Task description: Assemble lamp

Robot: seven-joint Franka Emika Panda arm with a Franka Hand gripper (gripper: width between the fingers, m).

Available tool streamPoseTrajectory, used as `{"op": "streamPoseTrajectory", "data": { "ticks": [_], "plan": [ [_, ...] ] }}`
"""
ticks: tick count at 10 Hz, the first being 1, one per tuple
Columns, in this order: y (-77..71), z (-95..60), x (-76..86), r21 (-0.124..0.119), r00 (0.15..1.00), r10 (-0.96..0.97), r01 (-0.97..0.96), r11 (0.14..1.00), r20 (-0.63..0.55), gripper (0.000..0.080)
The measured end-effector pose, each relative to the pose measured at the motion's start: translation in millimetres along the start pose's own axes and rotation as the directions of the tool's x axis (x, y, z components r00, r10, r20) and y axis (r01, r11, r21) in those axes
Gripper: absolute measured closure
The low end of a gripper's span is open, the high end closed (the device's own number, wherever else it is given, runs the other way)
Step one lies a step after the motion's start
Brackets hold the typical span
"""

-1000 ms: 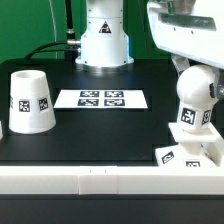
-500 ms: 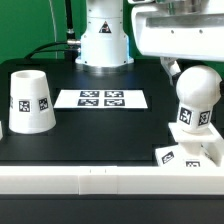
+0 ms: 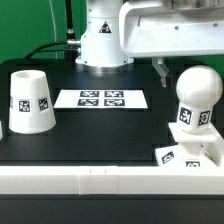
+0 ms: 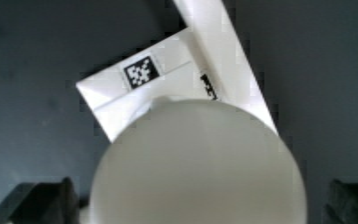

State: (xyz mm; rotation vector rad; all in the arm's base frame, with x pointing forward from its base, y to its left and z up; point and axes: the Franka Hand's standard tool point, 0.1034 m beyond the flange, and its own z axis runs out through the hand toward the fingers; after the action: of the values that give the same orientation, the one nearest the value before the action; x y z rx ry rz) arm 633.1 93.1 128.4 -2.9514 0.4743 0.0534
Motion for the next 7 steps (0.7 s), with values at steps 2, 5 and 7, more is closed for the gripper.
{"op": "streamPoseTrajectory", "data": {
  "ticks": [2, 5, 7],
  "plan": [
    [0.7, 0.4, -0.1, 0.001, 0.991, -0.136, 0.136, 0.991, 0.001, 0.0101],
    [0.9, 1.7, -0.1, -0.010, 0.935, -0.355, 0.355, 0.935, -0.003, 0.0101],
    [-1.5, 4.7, -1.9, -0.062, 0.838, -0.545, 0.544, 0.837, 0.003, 0.0101]
  ]
}}
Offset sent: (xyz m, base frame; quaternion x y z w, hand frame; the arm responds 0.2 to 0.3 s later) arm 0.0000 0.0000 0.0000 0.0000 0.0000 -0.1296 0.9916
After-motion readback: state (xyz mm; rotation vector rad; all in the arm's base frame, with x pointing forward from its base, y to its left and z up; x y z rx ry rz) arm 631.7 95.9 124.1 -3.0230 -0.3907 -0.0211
